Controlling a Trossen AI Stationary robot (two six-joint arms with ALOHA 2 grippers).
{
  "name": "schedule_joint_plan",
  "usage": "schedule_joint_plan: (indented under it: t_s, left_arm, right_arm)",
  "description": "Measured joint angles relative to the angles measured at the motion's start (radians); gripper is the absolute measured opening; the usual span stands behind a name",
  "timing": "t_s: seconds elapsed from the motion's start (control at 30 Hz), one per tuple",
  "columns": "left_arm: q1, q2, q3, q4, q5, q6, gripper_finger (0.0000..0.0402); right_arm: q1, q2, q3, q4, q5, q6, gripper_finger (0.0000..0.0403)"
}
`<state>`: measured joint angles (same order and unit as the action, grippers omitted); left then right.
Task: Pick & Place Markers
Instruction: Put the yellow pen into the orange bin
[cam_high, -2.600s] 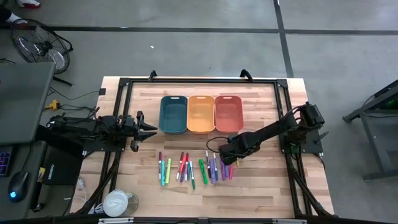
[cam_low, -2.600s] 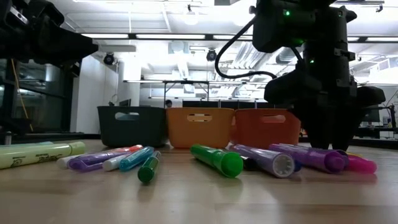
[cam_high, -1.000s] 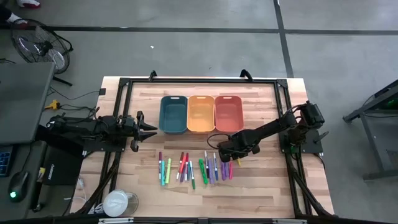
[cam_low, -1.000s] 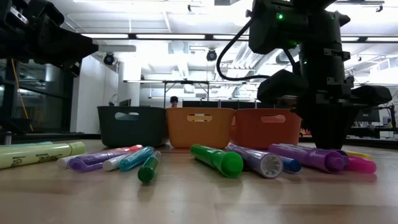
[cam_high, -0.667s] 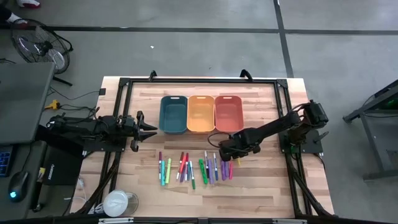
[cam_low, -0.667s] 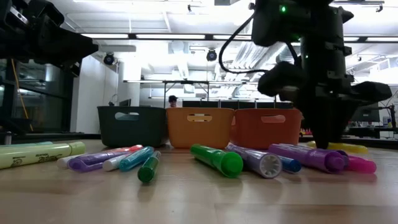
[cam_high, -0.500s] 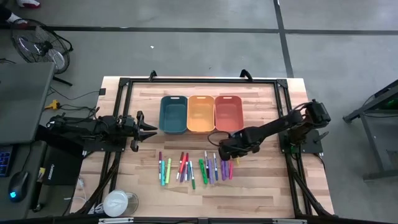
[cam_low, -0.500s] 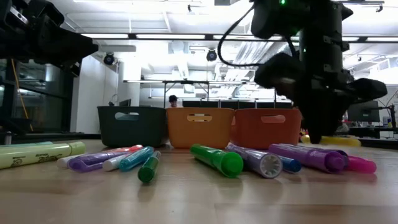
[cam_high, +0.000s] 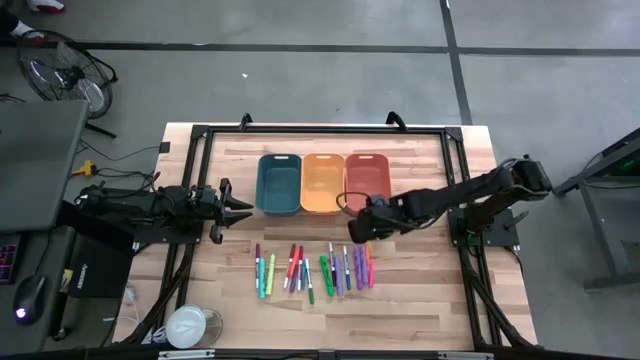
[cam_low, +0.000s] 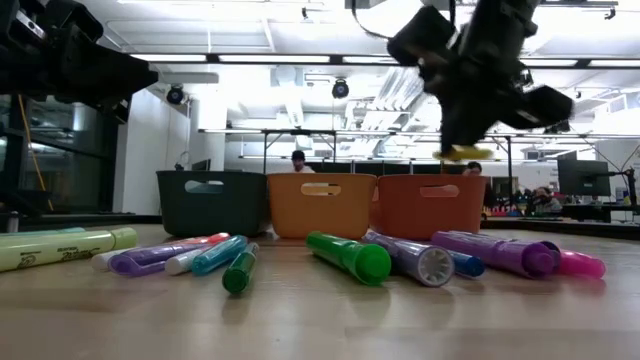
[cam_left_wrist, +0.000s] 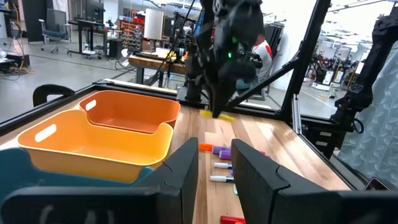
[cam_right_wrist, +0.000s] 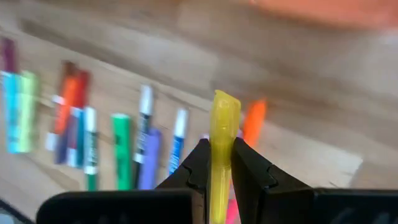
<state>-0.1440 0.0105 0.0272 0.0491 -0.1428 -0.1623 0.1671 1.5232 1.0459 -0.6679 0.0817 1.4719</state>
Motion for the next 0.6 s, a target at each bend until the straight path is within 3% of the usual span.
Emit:
schedule_joint_plan:
  t_s: [0.23,0.6]
  left_arm:
    - [0.000,0.000,0.000,0.000,0.000,0.000,0.0094]
    - [0.000,0.000,0.000,0.000,0.000,0.000,0.0094]
  right_arm:
    - [-0.101,-0.013,0.074,-0.041,0.020,-0.122,0.0032]
    - [-0.312,-0.013,0.112,-0.047,-0.042,-0.307,0.0032]
